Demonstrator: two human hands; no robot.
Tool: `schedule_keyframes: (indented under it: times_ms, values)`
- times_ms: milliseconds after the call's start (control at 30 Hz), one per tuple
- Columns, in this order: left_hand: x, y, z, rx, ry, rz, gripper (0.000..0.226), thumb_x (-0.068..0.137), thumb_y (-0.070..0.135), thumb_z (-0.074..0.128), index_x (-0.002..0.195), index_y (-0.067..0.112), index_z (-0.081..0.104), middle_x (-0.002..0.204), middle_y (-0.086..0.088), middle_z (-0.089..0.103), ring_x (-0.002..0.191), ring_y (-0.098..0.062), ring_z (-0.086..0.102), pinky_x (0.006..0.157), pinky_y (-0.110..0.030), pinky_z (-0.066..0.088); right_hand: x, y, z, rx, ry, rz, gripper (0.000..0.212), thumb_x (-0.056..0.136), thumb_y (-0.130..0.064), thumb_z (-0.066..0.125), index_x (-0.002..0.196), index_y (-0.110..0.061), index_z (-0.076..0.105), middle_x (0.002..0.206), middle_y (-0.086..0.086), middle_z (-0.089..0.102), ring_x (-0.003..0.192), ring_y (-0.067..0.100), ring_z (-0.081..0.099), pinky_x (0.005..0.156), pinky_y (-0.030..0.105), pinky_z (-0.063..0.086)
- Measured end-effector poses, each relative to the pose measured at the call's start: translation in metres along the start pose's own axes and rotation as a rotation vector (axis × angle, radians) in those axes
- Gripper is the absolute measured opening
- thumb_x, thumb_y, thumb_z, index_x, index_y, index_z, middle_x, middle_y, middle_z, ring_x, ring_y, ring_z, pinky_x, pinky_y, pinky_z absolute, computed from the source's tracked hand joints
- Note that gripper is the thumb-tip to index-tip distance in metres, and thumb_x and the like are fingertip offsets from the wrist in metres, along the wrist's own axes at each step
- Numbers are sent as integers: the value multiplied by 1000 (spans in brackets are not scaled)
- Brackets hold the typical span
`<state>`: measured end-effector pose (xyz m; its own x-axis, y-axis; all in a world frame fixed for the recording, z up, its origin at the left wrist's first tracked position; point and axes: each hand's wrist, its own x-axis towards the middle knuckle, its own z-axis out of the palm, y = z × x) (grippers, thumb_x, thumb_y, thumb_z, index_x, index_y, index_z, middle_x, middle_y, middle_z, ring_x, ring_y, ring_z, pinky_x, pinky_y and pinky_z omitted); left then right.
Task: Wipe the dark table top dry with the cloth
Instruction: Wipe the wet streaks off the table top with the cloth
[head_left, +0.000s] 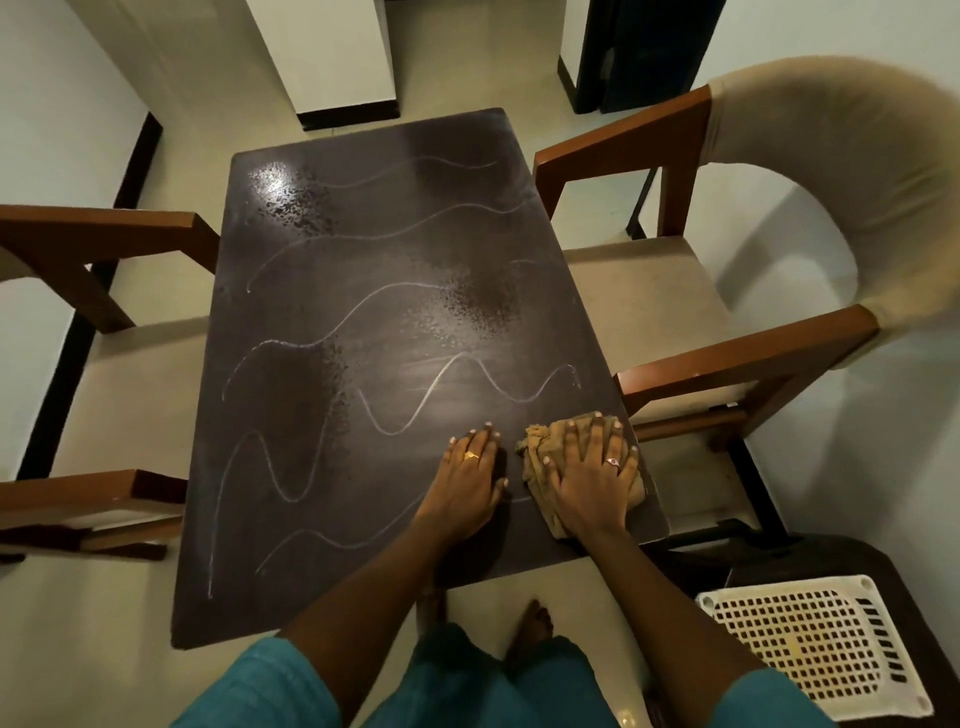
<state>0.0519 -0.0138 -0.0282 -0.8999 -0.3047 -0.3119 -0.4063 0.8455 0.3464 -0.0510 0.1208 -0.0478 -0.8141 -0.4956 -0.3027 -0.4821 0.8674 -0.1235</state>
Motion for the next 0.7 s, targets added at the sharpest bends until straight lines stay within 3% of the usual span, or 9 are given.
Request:
schedule_keyframes:
  times_ms: [67,200,400,500,600,700]
  values:
    - [-5,-11,-4,11,17,-15,68,96,39,38,148,10,6,159,-10,4,147,-26,3,118,-38,-3,-14,5,5,-26,-35,-119,64,93,-53,24,136,-12,48,141,22,46,129,45,43,101,62,31]
    - [-22,-35,-6,27,9,-51,72,95,45,38,149,10,5,159,-10,4,147,-26,4,118,-39,-2,-27,32,6,-52,-59,-207,69,95,-57,8,137,-17,44,139,18,49,125,42,48,97,61,37]
    - [-50,-59,-3,22,-4,-114,74,94,49,38,148,10,7,158,-11,7,147,-26,6,118,-38,-1,-2,56,-8,-90,-18,-157,76,85,-63,5,149,-26,24,158,12,16,144,36,15,111,57,21]
    - [-61,-63,0,32,-11,-137,78,91,54,37,148,9,7,158,-12,9,146,-26,9,117,-39,-1,7,40,-12,-81,2,-92,61,96,-55,19,150,-27,21,159,13,7,145,37,6,113,57,18]
    - [-68,-65,3,45,-14,-158,81,90,58,35,148,9,6,158,-12,9,146,-26,8,117,-39,-2,9,9,-10,-61,-19,-89,60,97,-51,26,150,-25,19,159,13,4,146,37,1,113,58,12]
    - [-71,-61,4,39,-17,-180,79,92,53,39,148,9,6,158,-12,8,147,-26,7,118,-40,-1,-4,-18,-4,-72,-69,-247,63,95,-55,24,150,-24,21,159,14,8,146,38,2,113,58,9]
